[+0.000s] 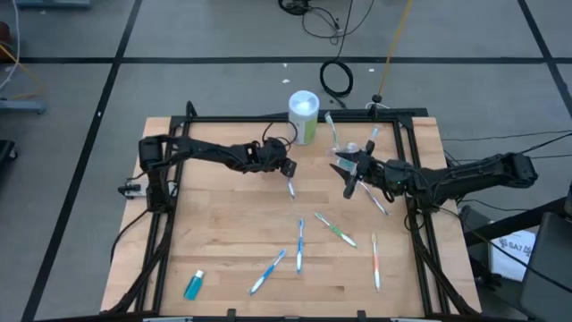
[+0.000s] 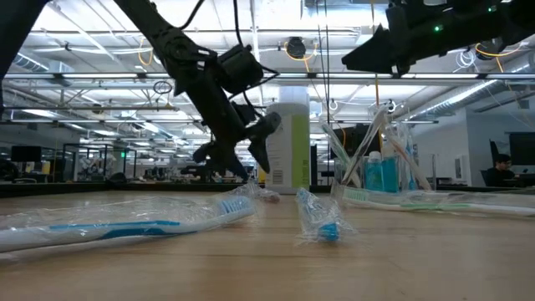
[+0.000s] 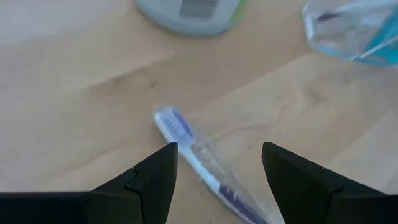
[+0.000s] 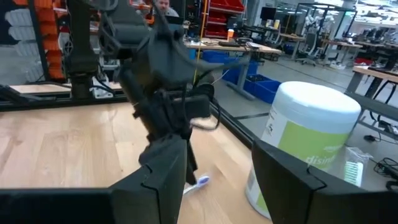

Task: Pick & Place toothbrushing station
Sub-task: Put the left purple toothbrush into the transparent organizer

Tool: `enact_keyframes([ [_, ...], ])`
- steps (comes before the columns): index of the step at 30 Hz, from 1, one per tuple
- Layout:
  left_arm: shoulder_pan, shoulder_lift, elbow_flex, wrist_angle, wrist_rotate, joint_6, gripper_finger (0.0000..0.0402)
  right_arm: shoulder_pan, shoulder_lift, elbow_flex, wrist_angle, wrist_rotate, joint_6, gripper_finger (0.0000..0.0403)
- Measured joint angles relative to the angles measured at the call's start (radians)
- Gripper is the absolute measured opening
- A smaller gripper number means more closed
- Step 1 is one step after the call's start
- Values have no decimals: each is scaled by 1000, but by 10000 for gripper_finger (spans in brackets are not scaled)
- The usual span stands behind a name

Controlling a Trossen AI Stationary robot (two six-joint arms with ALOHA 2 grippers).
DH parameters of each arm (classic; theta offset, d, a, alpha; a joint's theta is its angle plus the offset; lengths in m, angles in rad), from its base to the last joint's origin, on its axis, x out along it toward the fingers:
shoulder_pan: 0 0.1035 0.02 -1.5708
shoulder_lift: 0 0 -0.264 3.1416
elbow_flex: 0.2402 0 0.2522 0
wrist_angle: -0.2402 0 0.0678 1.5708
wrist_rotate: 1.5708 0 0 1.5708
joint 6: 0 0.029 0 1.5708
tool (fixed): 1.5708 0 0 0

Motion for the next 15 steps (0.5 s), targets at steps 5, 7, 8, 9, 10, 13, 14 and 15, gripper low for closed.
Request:
enact_keyframes([
  [5,13,35,0,4,1,-7,241,0,0,0,0,0,0,176],
  [7,18,41,0,-3,3,-9,241,0,0,0,0,0,0,176],
  [8,18,43,0,-4,4,-8,241,0,0,0,0,0,0,176],
  [9,16,47,0,6,3,-3,241,0,0,0,0,0,0,176],
  [10,16,49,1,7,3,4,241,0,0,0,0,0,0,176],
  [13,18,51,0,-18,1,27,241,0,0,0,0,0,0,176],
  [14,19,51,0,-25,-2,26,241,0,0,0,0,2,0,176],
  [15,21,51,0,-34,-6,26,241,0,0,0,0,2,0,176],
])
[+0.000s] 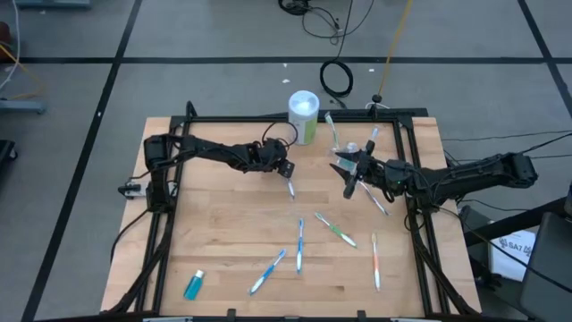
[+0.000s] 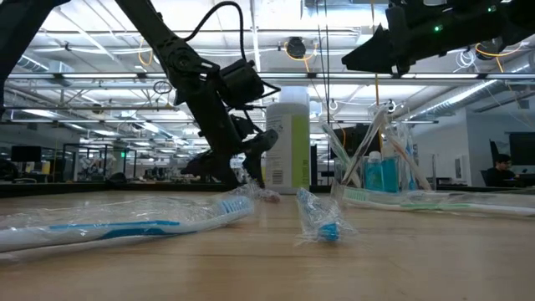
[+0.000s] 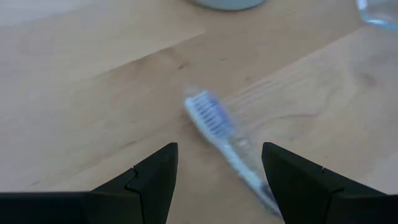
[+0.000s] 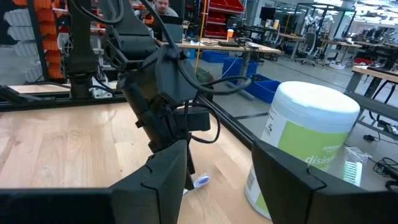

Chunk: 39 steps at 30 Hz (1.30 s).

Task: Pick & Place toothbrushing station
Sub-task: Put the left purple toothbrush into the transparent organizer

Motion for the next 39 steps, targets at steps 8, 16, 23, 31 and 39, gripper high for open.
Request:
enact_keyframes([
  [8,22,17,2,-10,-5,1,241,0,0,0,0,1,0,176],
  [16,18,26,1,17,-11,21,241,0,0,0,-9,2,-1,176],
  [23,12,28,0,49,-4,144,241,0,0,0,-8,2,-3,176],
  [31,23,28,0,46,-72,431,241,0,0,0,-8,2,-4,176],
  [39,17,28,0,45,-55,493,241,0,0,0,-8,2,-4,176],
])
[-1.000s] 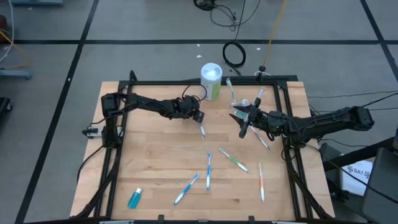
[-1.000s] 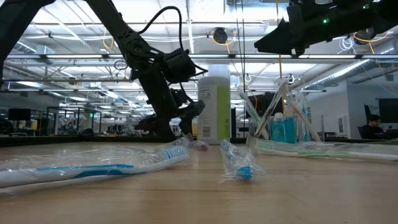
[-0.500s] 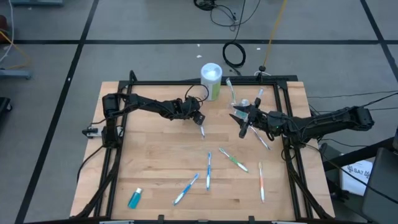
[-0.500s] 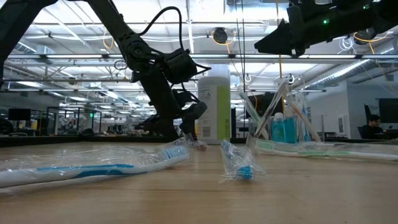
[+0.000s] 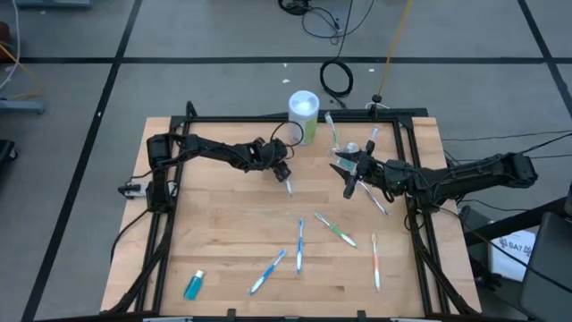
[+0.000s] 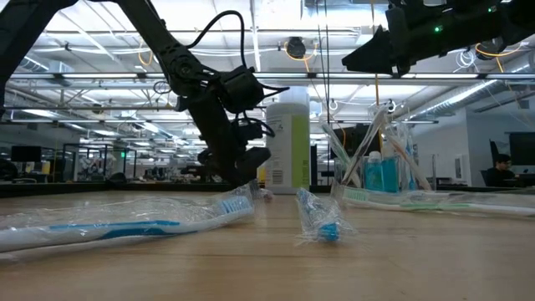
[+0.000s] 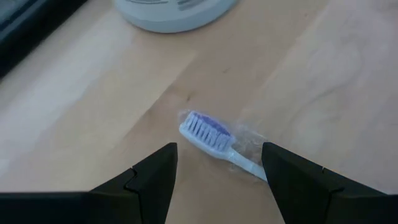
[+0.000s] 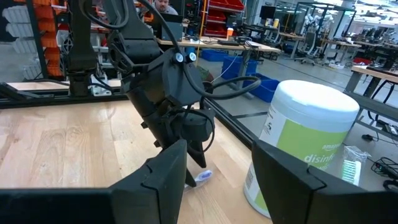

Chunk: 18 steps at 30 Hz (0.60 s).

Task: Pick & Place toothbrushing station
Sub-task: Put the left purple toothbrush into the transparent organizer

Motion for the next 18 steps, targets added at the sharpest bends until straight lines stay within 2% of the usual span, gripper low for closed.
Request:
enact_keyframes([
  [4,-1,0,0,21,86,-55,241,0,0,0,0,0,0,176],
  [7,-1,0,0,20,92,-85,234,0,0,0,0,0,0,176],
  [18,-1,-1,0,31,92,-41,124,0,0,0,0,0,-1,176],
])
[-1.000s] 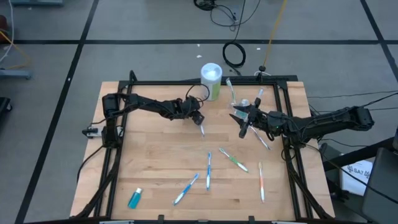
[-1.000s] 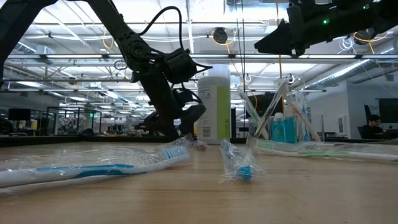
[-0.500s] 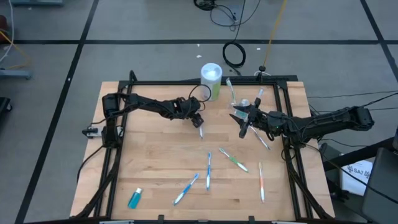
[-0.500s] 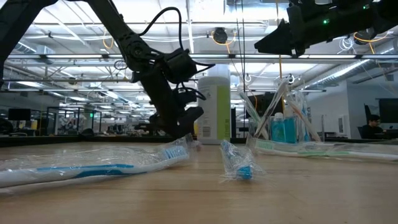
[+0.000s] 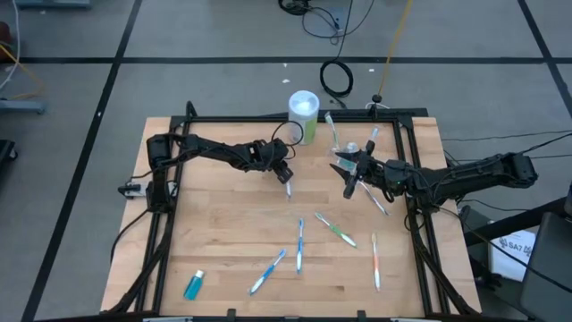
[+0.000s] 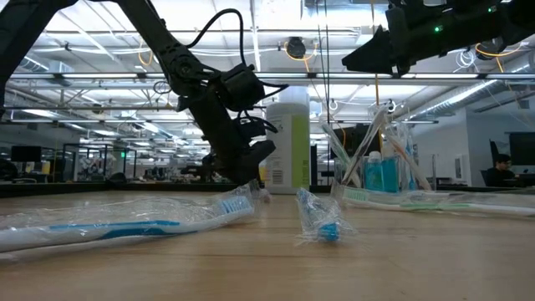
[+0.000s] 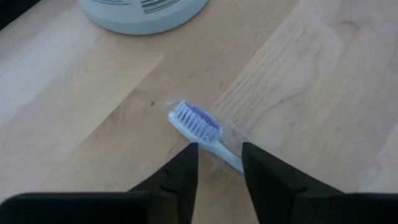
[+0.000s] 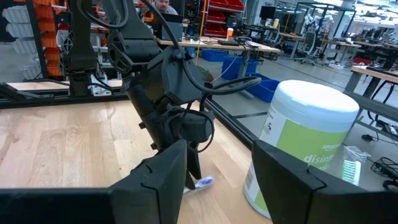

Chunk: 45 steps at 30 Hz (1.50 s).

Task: Pick & Place toothbrushing station
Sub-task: Put the left purple toothbrush into the transparent organizer

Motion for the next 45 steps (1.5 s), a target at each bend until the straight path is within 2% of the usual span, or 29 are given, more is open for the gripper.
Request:
enact_keyframes([
  [6,0,0,0,27,2,35,71,0,0,0,0,0,-7,176],
  [13,0,0,0,88,96,37,8,0,0,0,0,0,-7,176],
  [19,0,0,0,93,96,-23,17,0,0,0,0,0,-7,176],
  [23,0,0,0,108,76,-126,20,0,0,0,0,0,-7,176],
  [28,11,0,0,118,73,-147,54,0,0,0,0,0,-7,176],
  [39,11,0,0,86,56,-122,199,0,0,0,-22,0,-30,176],
  [45,-18,23,2,106,36,-105,231,0,0,0,-15,0,-30,176],
])
